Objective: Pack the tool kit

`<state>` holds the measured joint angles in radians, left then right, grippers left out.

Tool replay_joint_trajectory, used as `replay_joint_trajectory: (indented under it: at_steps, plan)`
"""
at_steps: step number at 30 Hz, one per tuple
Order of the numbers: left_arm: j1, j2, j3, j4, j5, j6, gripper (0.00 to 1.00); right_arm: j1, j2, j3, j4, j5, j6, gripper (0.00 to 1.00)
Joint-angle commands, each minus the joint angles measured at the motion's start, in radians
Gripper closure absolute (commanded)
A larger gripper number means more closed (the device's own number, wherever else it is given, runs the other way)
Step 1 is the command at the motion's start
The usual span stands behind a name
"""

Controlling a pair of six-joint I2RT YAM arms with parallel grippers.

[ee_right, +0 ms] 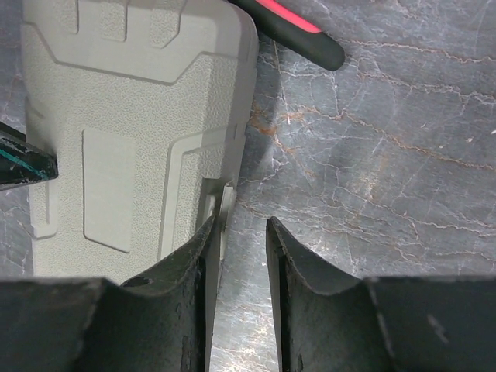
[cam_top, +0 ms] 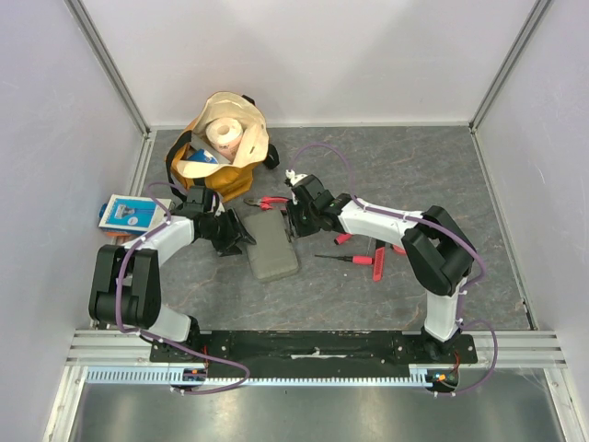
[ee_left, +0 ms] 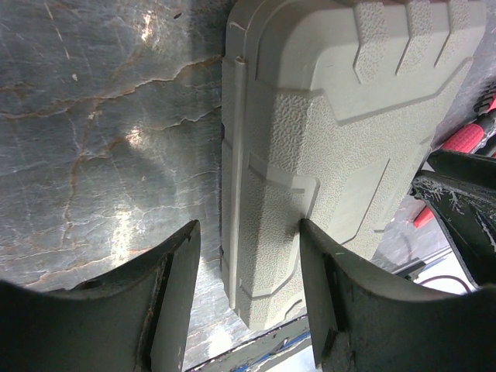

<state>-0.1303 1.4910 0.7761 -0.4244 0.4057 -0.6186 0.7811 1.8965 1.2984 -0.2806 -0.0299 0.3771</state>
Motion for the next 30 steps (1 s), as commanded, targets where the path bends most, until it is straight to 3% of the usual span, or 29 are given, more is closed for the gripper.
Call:
replay_joint_trajectory:
  at_steps: [1,8,20,30]
  plan:
    - [-0.003,0.046,-0.014,-0.047,-0.085,0.060,0.41,0.000,0.022,0.029,0.015,0.002,0.005,0.64]
    - [-0.002,0.052,-0.014,-0.047,-0.085,0.062,0.41,-0.002,0.039,0.032,0.014,0.024,0.011,0.66]
    - [-0.002,0.052,-0.020,-0.053,-0.107,0.062,0.41,0.000,0.007,0.022,-0.012,0.238,0.034,0.64]
    - [-0.002,0.054,-0.015,-0.053,-0.102,0.063,0.41,-0.002,0.003,0.039,-0.011,0.206,0.036,0.62]
